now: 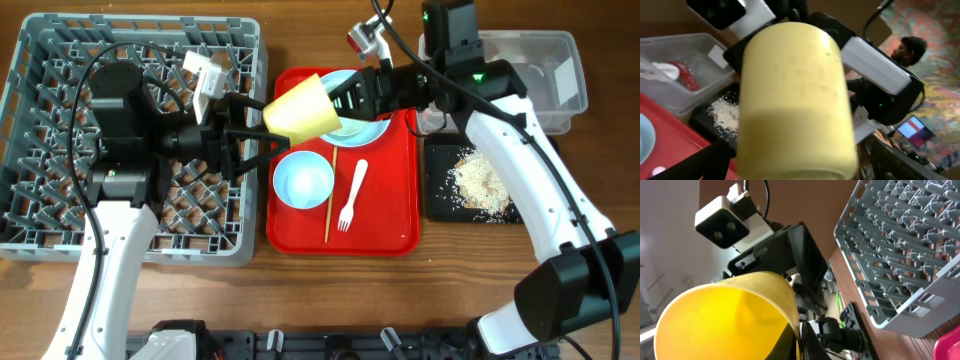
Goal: Sort waste into correct bins and load items into the dishwasher rack
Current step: 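Grasp the yellow cup with the left gripper and take it from the right, then lower the yellow cup into the dish rack with the left gripper, release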
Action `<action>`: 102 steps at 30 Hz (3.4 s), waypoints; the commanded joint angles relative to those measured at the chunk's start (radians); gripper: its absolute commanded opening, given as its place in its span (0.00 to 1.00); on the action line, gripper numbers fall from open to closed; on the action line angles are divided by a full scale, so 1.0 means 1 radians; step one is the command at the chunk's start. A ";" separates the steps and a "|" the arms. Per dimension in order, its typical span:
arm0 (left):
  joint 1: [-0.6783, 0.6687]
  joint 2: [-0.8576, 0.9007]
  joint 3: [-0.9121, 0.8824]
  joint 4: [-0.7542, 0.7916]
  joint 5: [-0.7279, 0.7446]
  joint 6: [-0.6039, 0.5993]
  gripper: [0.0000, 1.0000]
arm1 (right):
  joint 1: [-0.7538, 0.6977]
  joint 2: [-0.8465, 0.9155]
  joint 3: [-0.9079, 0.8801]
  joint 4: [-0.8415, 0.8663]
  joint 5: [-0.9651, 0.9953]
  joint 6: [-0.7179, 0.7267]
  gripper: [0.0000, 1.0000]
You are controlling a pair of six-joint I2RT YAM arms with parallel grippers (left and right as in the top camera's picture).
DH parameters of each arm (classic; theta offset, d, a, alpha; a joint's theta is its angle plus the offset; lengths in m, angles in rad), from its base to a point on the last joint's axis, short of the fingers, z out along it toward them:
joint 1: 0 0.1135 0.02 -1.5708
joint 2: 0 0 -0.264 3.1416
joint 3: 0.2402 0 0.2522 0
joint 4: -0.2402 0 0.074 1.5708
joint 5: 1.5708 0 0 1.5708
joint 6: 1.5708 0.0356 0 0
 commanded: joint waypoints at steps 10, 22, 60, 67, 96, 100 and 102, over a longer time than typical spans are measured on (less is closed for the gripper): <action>-0.021 -0.001 0.011 0.042 -0.166 -0.051 0.87 | 0.006 0.000 0.011 0.013 -0.027 0.043 0.04; -0.019 -0.001 0.011 0.061 -0.167 -0.073 0.65 | 0.006 0.000 0.011 0.013 -0.027 0.045 0.04; 0.000 -0.003 0.011 0.262 -0.038 -0.122 0.72 | 0.023 0.000 0.011 0.006 -0.027 0.053 0.04; 0.000 -0.003 0.011 0.262 -0.038 -0.122 0.69 | 0.023 0.000 0.011 0.006 -0.027 0.054 0.04; 0.162 -0.102 0.065 -0.745 -0.992 0.098 0.20 | -0.090 -0.118 0.013 -0.542 1.056 -0.164 0.34; 0.190 -0.107 0.168 -1.053 -1.382 0.096 0.18 | -0.171 -0.216 0.013 -0.691 1.171 -0.210 0.36; 0.190 -0.092 0.167 -1.128 -1.449 0.089 0.17 | -0.186 -0.224 0.013 -0.715 1.179 -0.249 0.36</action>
